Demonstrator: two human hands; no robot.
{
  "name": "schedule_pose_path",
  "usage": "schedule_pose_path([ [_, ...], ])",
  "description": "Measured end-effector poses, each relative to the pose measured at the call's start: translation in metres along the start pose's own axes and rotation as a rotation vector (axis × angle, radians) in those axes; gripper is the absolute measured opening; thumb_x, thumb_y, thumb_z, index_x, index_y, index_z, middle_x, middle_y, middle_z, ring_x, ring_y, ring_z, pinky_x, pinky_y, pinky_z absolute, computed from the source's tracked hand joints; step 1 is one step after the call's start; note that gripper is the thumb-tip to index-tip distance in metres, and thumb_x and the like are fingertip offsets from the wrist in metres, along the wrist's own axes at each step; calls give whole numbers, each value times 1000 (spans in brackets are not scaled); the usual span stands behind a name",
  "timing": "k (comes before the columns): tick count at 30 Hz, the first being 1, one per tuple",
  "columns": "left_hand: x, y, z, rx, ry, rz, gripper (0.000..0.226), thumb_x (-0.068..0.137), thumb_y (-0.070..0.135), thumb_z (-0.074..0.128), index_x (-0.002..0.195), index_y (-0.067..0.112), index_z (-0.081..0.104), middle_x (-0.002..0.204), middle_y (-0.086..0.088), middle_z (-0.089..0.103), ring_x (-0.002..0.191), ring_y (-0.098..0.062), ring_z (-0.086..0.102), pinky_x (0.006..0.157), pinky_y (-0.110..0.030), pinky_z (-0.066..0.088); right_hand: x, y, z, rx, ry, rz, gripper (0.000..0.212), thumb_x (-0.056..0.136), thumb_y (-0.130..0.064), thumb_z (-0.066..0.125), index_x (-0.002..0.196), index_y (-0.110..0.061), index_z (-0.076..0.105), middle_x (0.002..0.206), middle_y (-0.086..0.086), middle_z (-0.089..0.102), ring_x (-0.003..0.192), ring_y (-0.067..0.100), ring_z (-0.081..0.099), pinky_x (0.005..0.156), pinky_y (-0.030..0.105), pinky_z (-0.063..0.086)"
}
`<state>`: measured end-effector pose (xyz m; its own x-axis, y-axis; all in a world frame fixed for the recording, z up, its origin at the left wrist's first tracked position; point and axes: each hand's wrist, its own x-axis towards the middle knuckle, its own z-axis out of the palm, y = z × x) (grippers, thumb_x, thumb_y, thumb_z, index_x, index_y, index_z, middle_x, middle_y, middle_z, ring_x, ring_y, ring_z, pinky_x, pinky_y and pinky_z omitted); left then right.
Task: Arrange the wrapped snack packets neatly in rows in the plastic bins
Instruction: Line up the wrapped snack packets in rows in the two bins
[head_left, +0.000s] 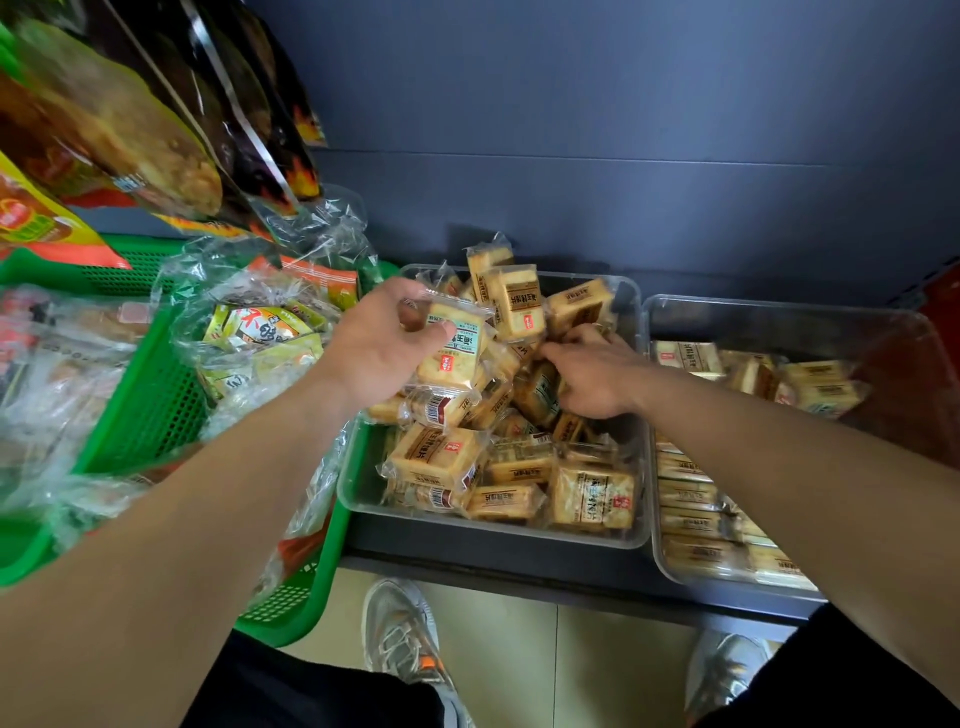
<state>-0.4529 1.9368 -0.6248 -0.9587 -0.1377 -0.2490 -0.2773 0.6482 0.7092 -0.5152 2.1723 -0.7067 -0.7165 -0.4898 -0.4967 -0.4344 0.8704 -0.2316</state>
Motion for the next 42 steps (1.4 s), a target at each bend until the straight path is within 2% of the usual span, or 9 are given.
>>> schedule_pose_path([
  [4,0,1,2,16,-13,12,45,97,34,66,137,23,50,100,16,56,86,2,54,66,-15,40,0,-2,3,-5,13,5,74,87,-27,65,151,-33,29,155,2,37,143,23,25,119,50,25],
  [10,0,2,2,40,-28,16,45,97,36,66,137,24,50,104,14,57,87,1,55,65,-14,39,7,1,2,-45,49,-27,66,85,-39,70,145,-32,45,143,-2,46,127,22,36,108,46,39],
  [17,-2,0,1,22,-38,11,47,97,36,66,139,23,49,104,12,57,88,-3,59,66,-16,43,9,1,2,-63,83,-44,53,84,-28,75,132,-40,59,143,-6,48,126,21,39,106,41,39],
  [23,-2,-1,0,11,-38,23,46,96,36,67,137,24,51,106,11,59,91,-4,59,67,-16,42,6,8,-4,40,148,-90,20,87,-33,75,97,-43,63,106,-13,57,104,14,51,89,35,44],
  [26,-2,2,1,10,-44,22,48,95,37,69,137,26,52,109,9,60,93,-5,60,68,-18,43,0,10,-8,113,163,-113,18,86,-34,77,88,-43,62,92,-19,55,95,10,56,89,34,46],
  [30,-4,7,4,8,-57,41,39,94,34,70,129,28,55,107,11,60,92,-7,63,68,-20,46,-18,8,-22,263,177,-156,11,89,-25,75,90,-34,70,92,-19,65,91,1,60,90,29,47],
  [36,-5,15,9,38,-93,96,40,93,30,72,129,27,57,108,11,60,93,-8,63,73,-22,50,-48,19,-39,502,222,-129,10,99,-22,62,100,-29,69,94,-12,67,86,3,62,72,21,45],
  [39,-7,20,16,62,-138,132,44,93,29,72,134,24,56,105,13,61,93,-2,60,71,-16,43,-55,27,-30,477,114,-82,14,101,-24,58,109,-26,69,101,-10,70,88,3,65,76,22,51],
  [42,-7,22,19,80,-152,138,43,93,27,72,133,24,57,102,14,60,92,-2,60,73,-16,43,-57,33,-24,516,-40,-42,16,98,-23,64,113,-21,68,92,-2,73,78,11,69,69,27,58],
])
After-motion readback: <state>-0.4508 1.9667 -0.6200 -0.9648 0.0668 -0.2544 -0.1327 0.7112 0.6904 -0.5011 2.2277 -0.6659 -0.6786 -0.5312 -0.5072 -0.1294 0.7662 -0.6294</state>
